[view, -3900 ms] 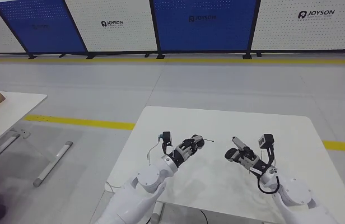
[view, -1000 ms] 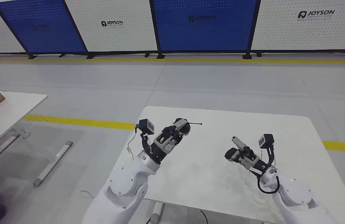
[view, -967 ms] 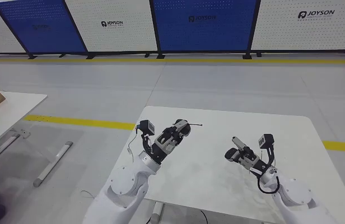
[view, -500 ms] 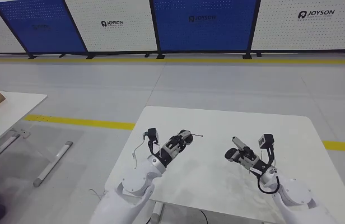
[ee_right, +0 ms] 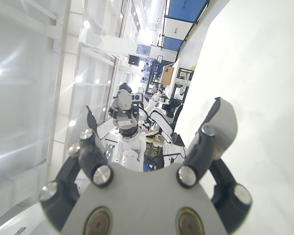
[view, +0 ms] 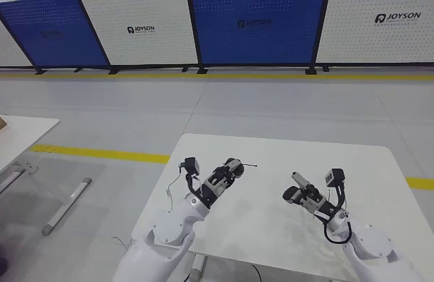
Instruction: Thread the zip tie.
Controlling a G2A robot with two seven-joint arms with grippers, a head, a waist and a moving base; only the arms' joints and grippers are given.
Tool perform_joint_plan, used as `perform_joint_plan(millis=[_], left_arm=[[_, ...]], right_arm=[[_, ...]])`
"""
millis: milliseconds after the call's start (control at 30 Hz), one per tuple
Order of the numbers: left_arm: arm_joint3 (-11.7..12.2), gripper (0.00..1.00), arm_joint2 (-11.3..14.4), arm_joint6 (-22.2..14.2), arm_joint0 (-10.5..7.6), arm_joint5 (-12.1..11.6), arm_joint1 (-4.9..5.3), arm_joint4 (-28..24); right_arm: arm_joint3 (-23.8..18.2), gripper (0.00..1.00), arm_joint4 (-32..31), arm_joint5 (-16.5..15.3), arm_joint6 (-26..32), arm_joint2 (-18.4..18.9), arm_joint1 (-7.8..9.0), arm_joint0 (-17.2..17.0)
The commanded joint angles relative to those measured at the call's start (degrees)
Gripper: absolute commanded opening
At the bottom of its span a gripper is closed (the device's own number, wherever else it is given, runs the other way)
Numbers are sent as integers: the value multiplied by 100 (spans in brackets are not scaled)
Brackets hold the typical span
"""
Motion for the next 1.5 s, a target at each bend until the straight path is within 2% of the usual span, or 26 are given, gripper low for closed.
perform_joint_plan(millis=[0, 133, 233, 800, 900, 1000, 1133, 1267, 1333, 1467], left_arm=[[-255, 0, -53, 13, 74, -87, 7, 22], [-747, 0, -151, 106, 221, -162, 15, 91], [-949, 0, -160, 214, 288, -94, 11, 106], [-951, 0, -154, 243, 259, -91, 10, 206], [-726, 0, -65, 350, 195, 10, -1, 419], [-402, 0, 64, 377, 65, 188, -18, 517], [16, 0, 223, 317, -63, 393, -33, 650], [326, 0, 317, 234, -173, 531, -43, 715], [385, 0, 339, 235, -215, 607, -47, 747], [385, 0, 339, 235, -215, 607, -47, 747]], right_arm=[[0, 100, 0, 0, 0, 0, 0, 0], [0, 100, 0, 0, 0, 0, 0, 0], [0, 100, 0, 0, 0, 0, 0, 0], [0, 100, 0, 0, 0, 0, 0, 0], [0, 100, 0, 0, 0, 0, 0, 0], [0, 100, 0, 0, 0, 0, 0, 0], [0, 100, 0, 0, 0, 0, 0, 0], [0, 100, 0, 0, 0, 0, 0, 0], [0, 100, 0, 0, 0, 0, 0, 0], [0, 100, 0, 0, 0, 0, 0, 0]])
